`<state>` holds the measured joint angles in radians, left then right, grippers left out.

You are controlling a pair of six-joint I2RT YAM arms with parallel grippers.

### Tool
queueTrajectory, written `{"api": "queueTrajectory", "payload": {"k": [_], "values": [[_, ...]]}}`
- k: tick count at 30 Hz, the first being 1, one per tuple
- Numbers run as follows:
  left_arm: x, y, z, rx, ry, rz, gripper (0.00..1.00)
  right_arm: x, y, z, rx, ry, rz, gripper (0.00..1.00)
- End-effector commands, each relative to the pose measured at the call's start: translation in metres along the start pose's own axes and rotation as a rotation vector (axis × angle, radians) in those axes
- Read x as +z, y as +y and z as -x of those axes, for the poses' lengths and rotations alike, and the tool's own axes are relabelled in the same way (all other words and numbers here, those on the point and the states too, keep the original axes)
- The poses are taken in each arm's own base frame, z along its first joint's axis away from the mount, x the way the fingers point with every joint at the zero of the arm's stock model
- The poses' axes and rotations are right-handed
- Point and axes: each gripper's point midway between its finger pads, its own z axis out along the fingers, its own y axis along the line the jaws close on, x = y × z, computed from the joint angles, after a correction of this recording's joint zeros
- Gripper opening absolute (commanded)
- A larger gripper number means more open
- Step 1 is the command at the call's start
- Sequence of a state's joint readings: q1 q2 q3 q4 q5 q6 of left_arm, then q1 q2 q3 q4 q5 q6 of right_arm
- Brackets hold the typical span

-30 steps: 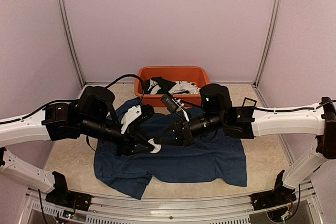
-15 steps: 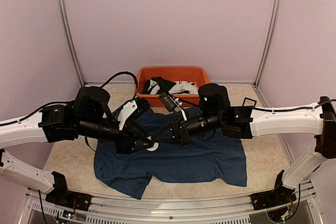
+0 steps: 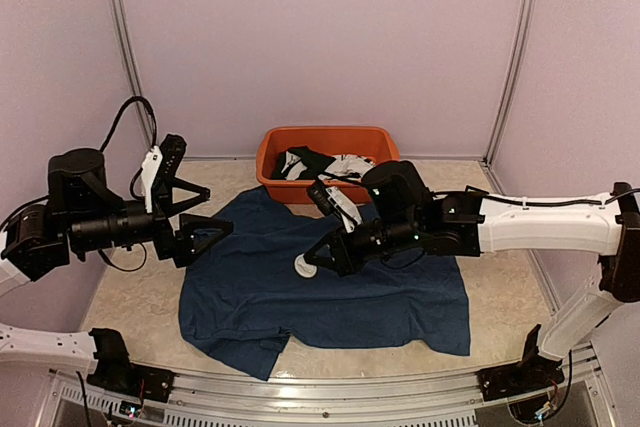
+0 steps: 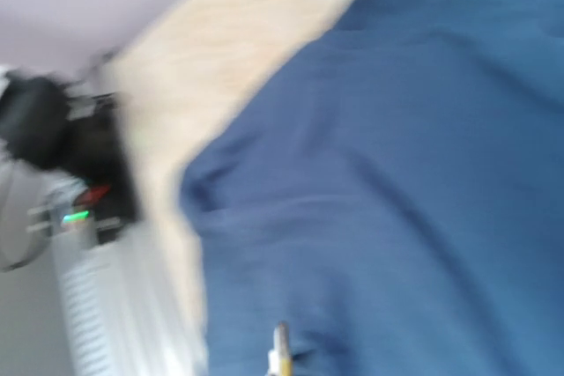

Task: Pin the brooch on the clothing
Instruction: Open the brooch at the center of the board, then move the flattened clothing to the center of the board.

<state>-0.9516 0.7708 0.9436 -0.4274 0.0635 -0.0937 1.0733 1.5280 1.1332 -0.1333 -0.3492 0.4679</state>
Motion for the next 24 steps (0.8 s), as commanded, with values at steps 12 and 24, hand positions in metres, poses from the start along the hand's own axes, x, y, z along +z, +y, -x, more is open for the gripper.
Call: {"api": "queueTrajectory", "payload": {"k": [12, 24], "values": [[0.046, 0.039, -0.175, 0.291, 0.540, 0.046, 0.99, 0.024, -0.109, -0.015, -0.052, 0.053, -0.573, 0.00], [0.063, 0.075, -0.220, 0.290, 0.592, 0.085, 0.89, 0.088, -0.113, 0.009, -0.027, -0.022, -0.524, 0.00]]}}
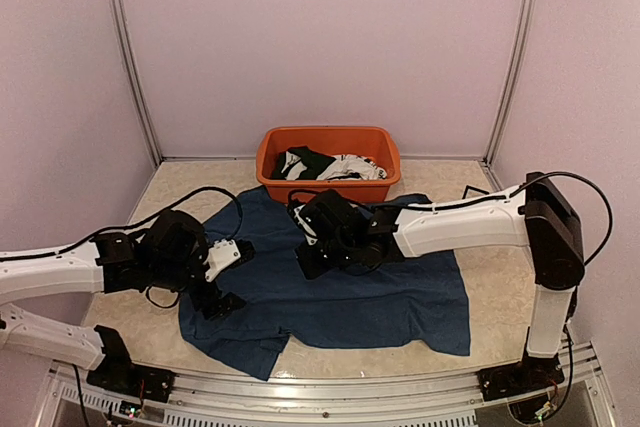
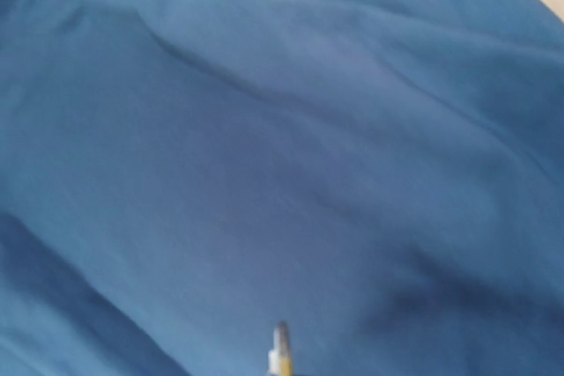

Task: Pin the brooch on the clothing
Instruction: Move the flattened clothing to the center of the board.

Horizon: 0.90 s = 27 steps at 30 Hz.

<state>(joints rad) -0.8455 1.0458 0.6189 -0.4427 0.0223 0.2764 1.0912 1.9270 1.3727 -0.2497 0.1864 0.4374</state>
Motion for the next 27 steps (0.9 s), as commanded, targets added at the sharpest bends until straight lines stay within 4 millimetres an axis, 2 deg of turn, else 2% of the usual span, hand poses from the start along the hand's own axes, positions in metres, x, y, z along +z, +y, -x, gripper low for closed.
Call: {"api": "queueTrajectory", "payload": {"k": [1, 4, 10, 15, 18, 21, 24, 27], "values": [[0.017, 0.017, 0.005, -0.003, -0.034, 0.030, 0.88, 0.003, 0.024, 0.030, 0.018, -0.096, 0.073, 0.00], [0.032, 0.028, 0.005, -0.032, -0.039, 0.059, 0.87, 0.009, 0.029, 0.031, 0.010, -0.099, 0.090, 0.00], [0.058, 0.030, 0.013, 0.006, -0.036, 0.132, 0.85, 0.012, 0.024, 0.025, 0.007, -0.056, 0.055, 0.00], [0.055, 0.026, 0.035, -0.070, -0.082, 0.150, 0.85, -0.004, 0.011, 0.018, 0.032, -0.015, -0.001, 0.00], [0.048, 0.006, 0.052, -0.127, -0.132, 0.113, 0.85, -0.019, 0.009, 0.017, 0.040, -0.017, 0.012, 0.00], [0.051, 0.001, 0.043, -0.181, -0.057, 0.155, 0.85, -0.033, 0.010, 0.015, 0.044, -0.019, 0.038, 0.00], [0.059, -0.011, 0.032, -0.240, -0.005, 0.126, 0.85, -0.045, 0.009, 0.015, 0.051, -0.021, 0.049, 0.00], [0.064, -0.013, 0.026, -0.278, 0.024, 0.152, 0.86, -0.053, -0.003, 0.009, 0.060, -0.034, 0.016, 0.00]]}}
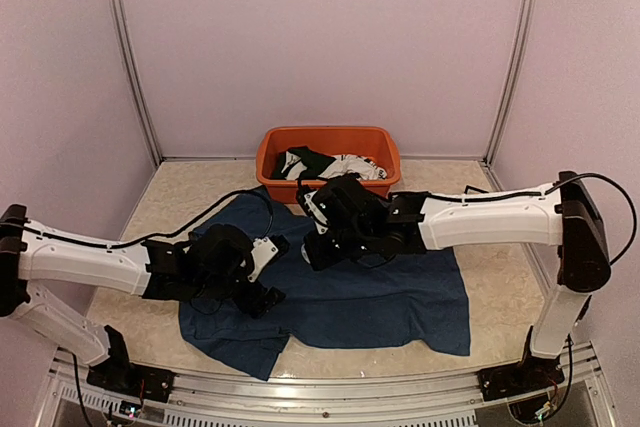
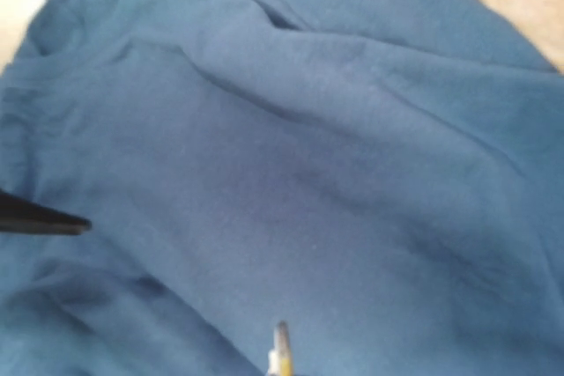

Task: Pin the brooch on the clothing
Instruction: Move the flattened clothing to the center of the board.

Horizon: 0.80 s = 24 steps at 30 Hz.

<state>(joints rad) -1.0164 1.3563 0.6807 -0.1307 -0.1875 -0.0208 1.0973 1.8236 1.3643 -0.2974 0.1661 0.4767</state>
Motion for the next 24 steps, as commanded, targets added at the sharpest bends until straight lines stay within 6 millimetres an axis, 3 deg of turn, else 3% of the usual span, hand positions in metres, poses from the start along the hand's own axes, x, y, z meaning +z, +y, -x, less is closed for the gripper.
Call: {"api": "queueTrajectory", "payload": {"k": [1, 5, 9, 12, 17, 24], "values": [[0.007, 0.002, -0.019, -0.114, 0.082, 0.073, 0.86, -0.018, -0.023, -0.012, 0.033, -0.005, -0.061, 0.00], [0.002, -0.003, -0.007, -0.138, 0.013, 0.099, 0.87, -0.013, -0.067, -0.034, 0.148, 0.001, -0.061, 0.00], [-0.005, -0.010, 0.006, -0.158, -0.040, 0.086, 0.87, -0.013, -0.097, -0.049, 0.227, -0.017, -0.044, 0.00], [-0.004, -0.013, 0.003, -0.151, -0.014, 0.096, 0.88, -0.008, -0.117, -0.063, 0.264, 0.007, -0.078, 0.00], [-0.001, -0.023, -0.001, -0.170, 0.009, 0.102, 0.89, 0.005, -0.162, -0.103, 0.372, 0.099, -0.188, 0.00], [0.011, -0.060, 0.019, -0.118, 0.002, 0.025, 0.89, -0.004, -0.195, -0.127, 0.424, 0.135, -0.293, 0.00]]}}
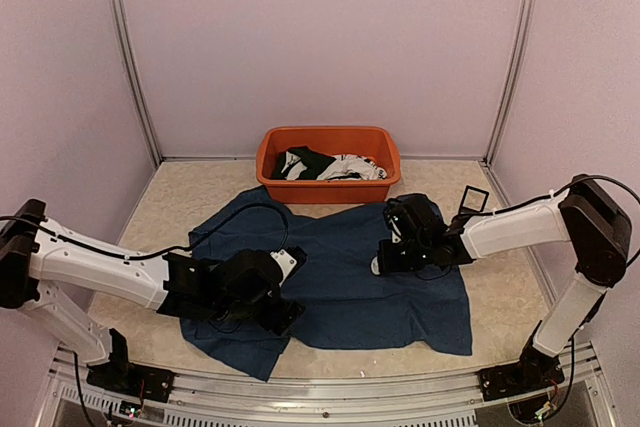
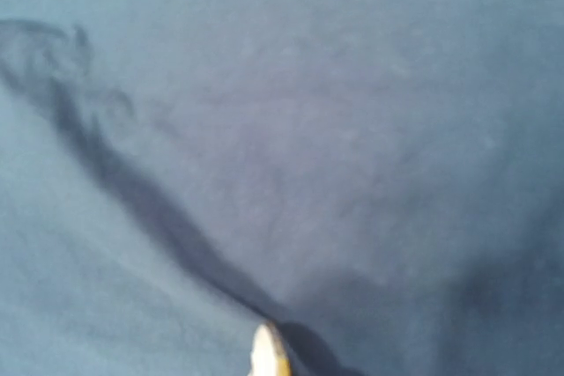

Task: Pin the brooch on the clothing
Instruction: Move the flattened clothing to the center of the board.

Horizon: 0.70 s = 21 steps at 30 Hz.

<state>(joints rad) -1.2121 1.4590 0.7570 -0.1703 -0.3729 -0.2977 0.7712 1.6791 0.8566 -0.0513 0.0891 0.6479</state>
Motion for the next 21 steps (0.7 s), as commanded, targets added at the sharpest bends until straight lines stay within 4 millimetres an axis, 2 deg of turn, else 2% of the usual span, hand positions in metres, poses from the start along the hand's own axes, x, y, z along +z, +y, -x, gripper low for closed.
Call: {"api": "queueTrajectory", "payload": {"k": [1, 8, 13, 18, 21], "values": [[0.009, -0.023, 0.016, 0.004, -0.014, -0.047, 0.89, 0.002, -0.038, -0.022, 0.030, 0.059, -0.117, 0.00], [0.031, -0.051, 0.035, 0.037, -0.031, -0.117, 0.89, -0.012, -0.060, -0.016, 0.032, 0.052, -0.177, 0.00], [0.037, -0.063, 0.055, 0.035, -0.083, -0.161, 0.89, -0.021, -0.075, -0.014, 0.040, 0.051, -0.203, 0.00], [0.040, -0.061, 0.077, 0.004, -0.143, -0.168, 0.89, -0.028, -0.089, -0.013, 0.045, 0.054, -0.235, 0.00], [0.038, -0.046, 0.078, -0.046, -0.130, -0.129, 0.89, -0.035, -0.086, -0.005, 0.040, 0.041, -0.233, 0.00]]}}
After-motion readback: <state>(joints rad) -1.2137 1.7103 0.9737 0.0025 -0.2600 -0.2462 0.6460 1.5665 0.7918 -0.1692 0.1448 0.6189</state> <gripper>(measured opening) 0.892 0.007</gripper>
